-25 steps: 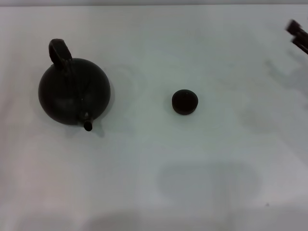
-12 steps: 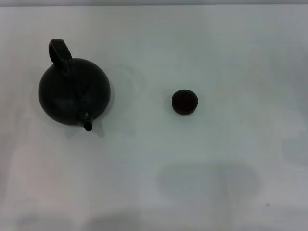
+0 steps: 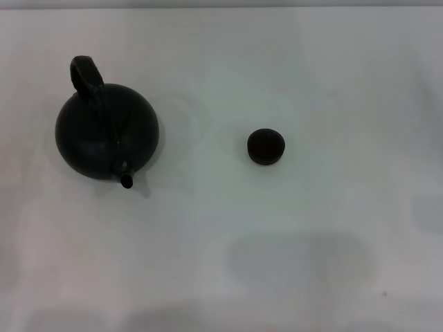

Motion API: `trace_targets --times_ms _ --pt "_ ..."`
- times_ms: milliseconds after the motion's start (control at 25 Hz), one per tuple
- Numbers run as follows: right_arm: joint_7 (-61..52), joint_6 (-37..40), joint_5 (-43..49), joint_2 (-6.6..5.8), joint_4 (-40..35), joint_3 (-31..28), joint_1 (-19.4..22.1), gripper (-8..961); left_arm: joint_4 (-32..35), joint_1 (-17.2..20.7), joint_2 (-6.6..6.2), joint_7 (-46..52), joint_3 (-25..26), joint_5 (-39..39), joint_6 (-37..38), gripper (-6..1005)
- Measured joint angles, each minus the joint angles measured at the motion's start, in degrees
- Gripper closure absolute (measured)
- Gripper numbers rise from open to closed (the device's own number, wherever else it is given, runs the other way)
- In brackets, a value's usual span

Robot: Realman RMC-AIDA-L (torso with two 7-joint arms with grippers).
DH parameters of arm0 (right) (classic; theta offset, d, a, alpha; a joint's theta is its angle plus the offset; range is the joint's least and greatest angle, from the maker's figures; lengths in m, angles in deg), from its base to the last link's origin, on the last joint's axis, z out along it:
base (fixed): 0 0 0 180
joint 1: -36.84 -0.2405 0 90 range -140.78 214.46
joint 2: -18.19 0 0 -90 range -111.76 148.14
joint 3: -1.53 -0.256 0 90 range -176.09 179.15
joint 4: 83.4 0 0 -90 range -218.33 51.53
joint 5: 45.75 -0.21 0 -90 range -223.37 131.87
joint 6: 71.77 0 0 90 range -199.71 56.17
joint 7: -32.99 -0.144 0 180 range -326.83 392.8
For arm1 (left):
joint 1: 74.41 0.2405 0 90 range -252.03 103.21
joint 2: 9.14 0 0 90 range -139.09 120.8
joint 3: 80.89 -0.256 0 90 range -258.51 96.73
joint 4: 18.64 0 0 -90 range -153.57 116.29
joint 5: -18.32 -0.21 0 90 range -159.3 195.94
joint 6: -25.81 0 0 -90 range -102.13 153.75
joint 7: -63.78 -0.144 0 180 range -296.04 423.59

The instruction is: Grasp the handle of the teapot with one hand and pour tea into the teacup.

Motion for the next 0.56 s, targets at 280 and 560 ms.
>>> trace_targets --times_ms 280,560 --pt "0.49 0.57 0.07 -0.23 0.09 -0.92 -0.36 115 -2.19 -2.73 0.01 -1.57 0.0 0.09 0.14 340" --pt "0.11 0.22 0.03 -0.3 -0.57 -1.17 -0.41 115 -2.25 -4.58 0.0 -2.06 -0.01 0.81 0.43 340"
